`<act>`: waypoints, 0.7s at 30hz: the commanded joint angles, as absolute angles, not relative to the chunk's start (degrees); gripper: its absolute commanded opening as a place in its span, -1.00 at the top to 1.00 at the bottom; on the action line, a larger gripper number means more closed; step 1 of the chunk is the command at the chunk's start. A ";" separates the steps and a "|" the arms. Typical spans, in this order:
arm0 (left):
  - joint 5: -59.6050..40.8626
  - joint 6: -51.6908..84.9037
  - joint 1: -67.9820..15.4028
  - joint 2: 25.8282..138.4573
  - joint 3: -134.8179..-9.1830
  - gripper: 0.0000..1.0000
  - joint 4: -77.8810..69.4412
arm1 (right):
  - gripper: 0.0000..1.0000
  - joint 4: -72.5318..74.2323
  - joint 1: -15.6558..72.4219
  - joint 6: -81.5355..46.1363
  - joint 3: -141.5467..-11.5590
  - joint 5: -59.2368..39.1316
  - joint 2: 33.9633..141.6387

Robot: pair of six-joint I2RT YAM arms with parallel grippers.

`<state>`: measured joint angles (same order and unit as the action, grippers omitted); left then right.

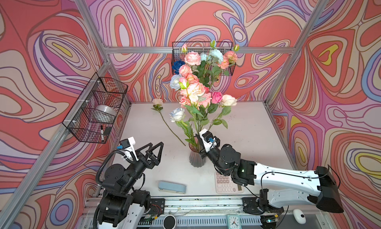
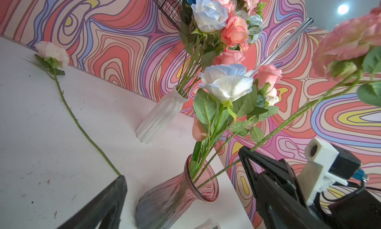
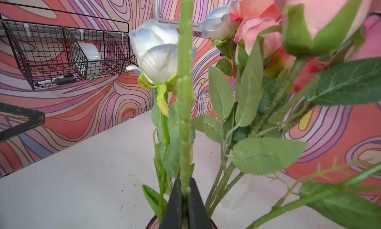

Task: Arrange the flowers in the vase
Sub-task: 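Lower the pink rose stem into the pink glass vase with the right gripper, then open and withdraw the right gripper while the left reaches the last stem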

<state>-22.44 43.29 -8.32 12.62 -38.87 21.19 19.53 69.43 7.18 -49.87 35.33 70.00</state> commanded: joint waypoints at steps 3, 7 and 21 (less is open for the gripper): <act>-22.24 42.83 -8.61 13.91 -37.97 -1.00 20.23 | 1.00 12.88 69.29 -4.82 -48.25 38.49 69.70; -21.98 42.80 -8.61 15.01 -38.41 -1.00 21.01 | 0.55 -0.79 69.31 -14.77 -52.42 39.46 69.98; -17.83 42.96 -8.61 23.76 -41.92 -0.98 27.58 | -0.28 -15.20 69.48 -26.58 -56.61 31.23 63.48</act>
<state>-19.77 43.29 -8.32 21.58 -39.90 24.51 -12.14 69.45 -23.75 -56.14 33.36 65.84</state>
